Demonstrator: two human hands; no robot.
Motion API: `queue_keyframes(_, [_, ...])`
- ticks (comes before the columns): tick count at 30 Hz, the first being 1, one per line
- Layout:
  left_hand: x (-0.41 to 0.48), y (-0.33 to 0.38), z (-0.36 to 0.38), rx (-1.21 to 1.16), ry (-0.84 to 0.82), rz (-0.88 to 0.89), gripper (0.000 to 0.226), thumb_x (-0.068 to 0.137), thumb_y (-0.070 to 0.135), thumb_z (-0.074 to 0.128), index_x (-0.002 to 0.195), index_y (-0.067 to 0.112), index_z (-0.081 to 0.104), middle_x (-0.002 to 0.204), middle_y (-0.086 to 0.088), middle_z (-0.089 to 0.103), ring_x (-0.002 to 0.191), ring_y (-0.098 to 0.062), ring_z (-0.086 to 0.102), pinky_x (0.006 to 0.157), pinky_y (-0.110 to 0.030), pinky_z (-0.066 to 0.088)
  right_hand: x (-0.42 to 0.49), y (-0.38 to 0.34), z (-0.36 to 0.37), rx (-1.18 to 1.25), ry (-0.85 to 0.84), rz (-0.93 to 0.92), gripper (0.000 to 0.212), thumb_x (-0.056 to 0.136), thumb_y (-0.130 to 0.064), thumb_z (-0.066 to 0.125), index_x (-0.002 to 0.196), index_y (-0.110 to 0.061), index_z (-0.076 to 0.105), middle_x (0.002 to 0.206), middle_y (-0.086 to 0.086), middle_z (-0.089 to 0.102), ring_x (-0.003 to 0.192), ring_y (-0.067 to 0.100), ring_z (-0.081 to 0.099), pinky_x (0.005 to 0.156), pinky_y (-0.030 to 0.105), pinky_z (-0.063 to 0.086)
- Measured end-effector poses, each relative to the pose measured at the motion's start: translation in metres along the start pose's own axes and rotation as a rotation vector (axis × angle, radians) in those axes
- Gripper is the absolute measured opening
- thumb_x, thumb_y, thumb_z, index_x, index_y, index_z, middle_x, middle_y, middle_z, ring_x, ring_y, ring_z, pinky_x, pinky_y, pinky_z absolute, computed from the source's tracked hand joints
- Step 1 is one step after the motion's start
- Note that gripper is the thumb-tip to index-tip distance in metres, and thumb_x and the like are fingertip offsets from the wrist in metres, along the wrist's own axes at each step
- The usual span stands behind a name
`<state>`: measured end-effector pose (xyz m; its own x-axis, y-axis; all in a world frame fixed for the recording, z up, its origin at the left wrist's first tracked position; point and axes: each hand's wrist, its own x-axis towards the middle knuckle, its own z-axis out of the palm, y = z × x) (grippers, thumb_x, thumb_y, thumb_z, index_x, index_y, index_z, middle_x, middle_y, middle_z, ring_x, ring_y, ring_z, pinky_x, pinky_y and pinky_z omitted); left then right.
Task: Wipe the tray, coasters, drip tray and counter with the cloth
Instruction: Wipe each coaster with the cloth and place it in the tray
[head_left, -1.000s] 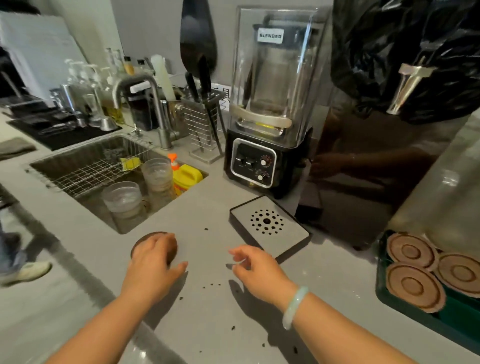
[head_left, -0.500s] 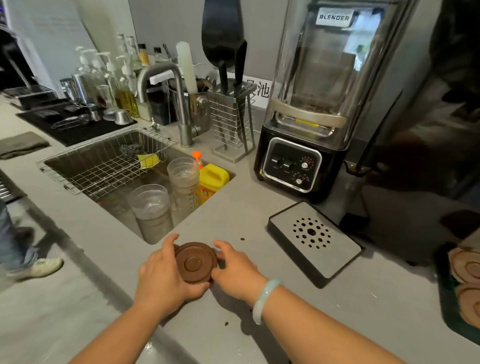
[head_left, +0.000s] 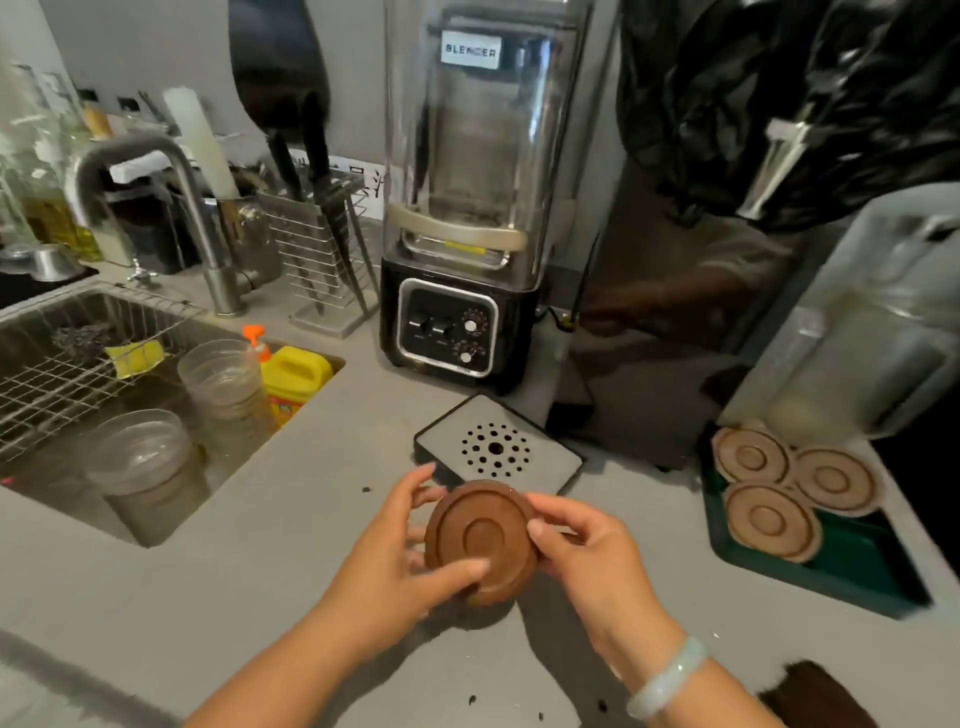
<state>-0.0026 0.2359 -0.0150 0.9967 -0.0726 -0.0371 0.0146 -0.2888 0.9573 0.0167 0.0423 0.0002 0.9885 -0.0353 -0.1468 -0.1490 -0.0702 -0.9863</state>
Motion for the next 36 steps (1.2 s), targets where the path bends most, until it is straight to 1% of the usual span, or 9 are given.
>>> queue_keyframes(5, [0.007,0.02,0.076,-0.046,-0.13,0.047,0.021,0.087,0.016,0.068,0.098,0.034,0.07,0.098,0.007,0.075,0.094,-0.009,0.069,0.086,-0.024,0.053,-0.037,0.001,-0.091,-0.276,0.14,-0.248,0.038,0.082,-0.003,0.068,0.084,-0.041,0.072,0.093,-0.018,0.069,0.091,-0.003,0.063,0.076,0.005,0.045])
queue_keyframes(10, [-0.005,0.04,0.137,0.33,-0.131,0.415,0.026,0.084,0.029,0.068,0.1,0.049,0.067,0.093,0.028,0.072,0.084,0.004,0.067,0.073,-0.019,0.055,-0.08,0.033,-0.186,-0.648,0.32,-0.197,0.027,0.086,-0.028,0.065,0.109,-0.042,0.06,0.111,-0.023,0.057,0.11,-0.003,0.052,0.095,0.013,0.038])
queue_keyframes(12, [-0.011,0.048,0.154,0.544,-0.097,0.66,0.025,0.079,0.035,0.057,0.096,0.038,0.075,0.09,0.022,0.075,0.076,-0.002,0.071,0.064,-0.018,0.056,-0.1,0.051,-0.217,-0.879,0.36,-0.067,0.039,0.084,-0.04,0.065,0.122,-0.037,0.055,0.12,-0.019,0.053,0.12,0.006,0.045,0.102,0.02,0.033])
queue_keyframes(15, [-0.016,0.049,0.172,0.699,-0.008,0.826,0.03,0.076,0.034,0.052,0.09,0.029,0.078,0.09,0.016,0.076,0.073,-0.007,0.073,0.067,-0.023,0.055,-0.119,0.076,-0.236,-1.04,0.144,0.142,0.073,0.079,-0.053,0.063,0.142,-0.039,0.029,0.146,-0.019,0.032,0.134,0.009,0.026,0.112,0.024,0.021])
queue_keyframes(18, [-0.017,0.054,0.185,0.688,0.035,0.499,0.013,0.078,0.033,0.069,0.09,0.037,0.075,0.079,0.018,0.075,0.062,-0.011,0.069,0.057,-0.027,0.053,-0.127,0.09,-0.236,-1.061,0.104,0.057,0.07,0.084,-0.048,0.058,0.144,-0.045,0.021,0.151,-0.021,0.022,0.136,0.009,0.022,0.112,0.024,0.019])
queue_keyframes(24, [-0.017,0.054,0.206,-0.285,-0.063,-0.38,0.008,0.085,0.016,0.071,0.084,0.009,0.066,0.075,-0.01,0.073,0.071,-0.02,0.066,0.065,-0.03,0.055,-0.118,0.08,-0.24,-0.747,0.417,-0.045,0.045,0.089,-0.018,0.056,0.131,-0.032,0.05,0.124,-0.014,0.055,0.108,0.005,0.051,0.096,0.017,0.037])
queue_keyframes(29, [-0.036,0.062,0.226,-0.529,-0.141,-0.54,0.009,0.093,0.011,0.059,0.1,0.007,0.063,0.088,-0.015,0.076,0.074,-0.023,0.075,0.059,-0.028,0.058,-0.129,0.054,-0.214,-0.899,0.195,-0.369,0.043,0.089,-0.045,0.049,0.13,-0.051,0.04,0.111,-0.027,0.043,0.105,-0.004,0.042,0.087,0.014,0.037])
queue_keyframes(32, [-0.048,0.07,0.237,-0.562,-0.207,-0.501,0.017,0.093,0.003,0.055,0.104,0.01,0.066,0.088,-0.016,0.077,0.077,-0.024,0.075,0.061,-0.029,0.06,-0.123,0.04,-0.197,-1.094,0.101,-0.51,0.042,0.087,-0.035,0.051,0.129,-0.041,0.049,0.118,-0.006,0.051,0.109,0.016,0.048,0.087,0.029,0.043])
queue_keyframes(36, [-0.051,0.072,0.23,-0.532,-0.176,-0.418,0.018,0.097,0.012,0.053,0.107,0.018,0.066,0.092,-0.008,0.078,0.085,-0.019,0.075,0.068,-0.028,0.055,-0.117,0.016,-0.208,-1.217,0.218,-0.511,0.039,0.073,-0.018,0.072,0.111,-0.028,0.068,0.096,0.003,0.062,0.085,0.026,0.062,0.064,0.033,0.053])
